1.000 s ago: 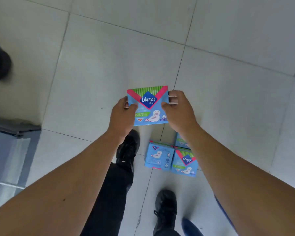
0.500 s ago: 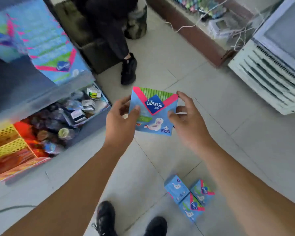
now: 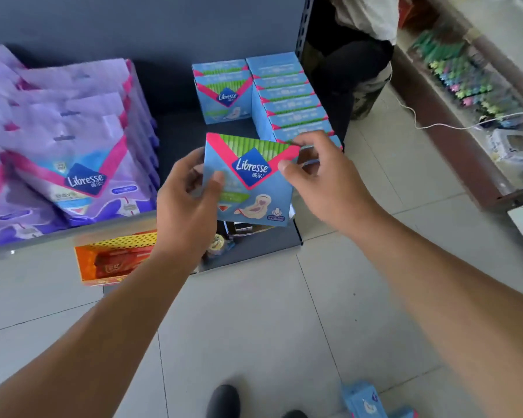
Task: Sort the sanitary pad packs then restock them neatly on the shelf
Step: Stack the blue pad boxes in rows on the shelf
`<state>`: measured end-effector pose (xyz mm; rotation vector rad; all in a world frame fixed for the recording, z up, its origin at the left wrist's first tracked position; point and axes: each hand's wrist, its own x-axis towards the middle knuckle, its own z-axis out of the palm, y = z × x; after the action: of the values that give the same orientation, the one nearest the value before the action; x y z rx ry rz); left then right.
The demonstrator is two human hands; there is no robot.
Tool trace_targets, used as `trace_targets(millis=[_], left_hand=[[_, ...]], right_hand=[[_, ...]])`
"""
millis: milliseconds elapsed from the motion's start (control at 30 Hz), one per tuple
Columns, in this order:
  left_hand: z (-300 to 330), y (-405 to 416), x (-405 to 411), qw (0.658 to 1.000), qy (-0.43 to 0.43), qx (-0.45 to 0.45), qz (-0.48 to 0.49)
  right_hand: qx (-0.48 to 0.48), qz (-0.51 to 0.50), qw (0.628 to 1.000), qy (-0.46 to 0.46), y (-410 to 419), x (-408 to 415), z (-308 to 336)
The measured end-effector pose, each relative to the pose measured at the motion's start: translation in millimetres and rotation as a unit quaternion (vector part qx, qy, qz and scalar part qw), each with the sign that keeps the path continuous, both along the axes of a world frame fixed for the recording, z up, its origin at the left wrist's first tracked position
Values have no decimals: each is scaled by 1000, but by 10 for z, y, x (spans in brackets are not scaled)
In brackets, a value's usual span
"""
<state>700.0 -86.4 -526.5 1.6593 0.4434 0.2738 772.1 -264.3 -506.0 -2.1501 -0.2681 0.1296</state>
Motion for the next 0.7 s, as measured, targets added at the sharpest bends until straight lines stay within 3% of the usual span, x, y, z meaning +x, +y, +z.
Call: trace_targets(millis=[500,700], left_hand=[[-611,601,1245,994,32,77,71],[-922,638,1634,992,41,89,80]], right_hand=[[-200,192,955,-102,689,1692,-160],[-197,166,952,-163,767,2016,-377]])
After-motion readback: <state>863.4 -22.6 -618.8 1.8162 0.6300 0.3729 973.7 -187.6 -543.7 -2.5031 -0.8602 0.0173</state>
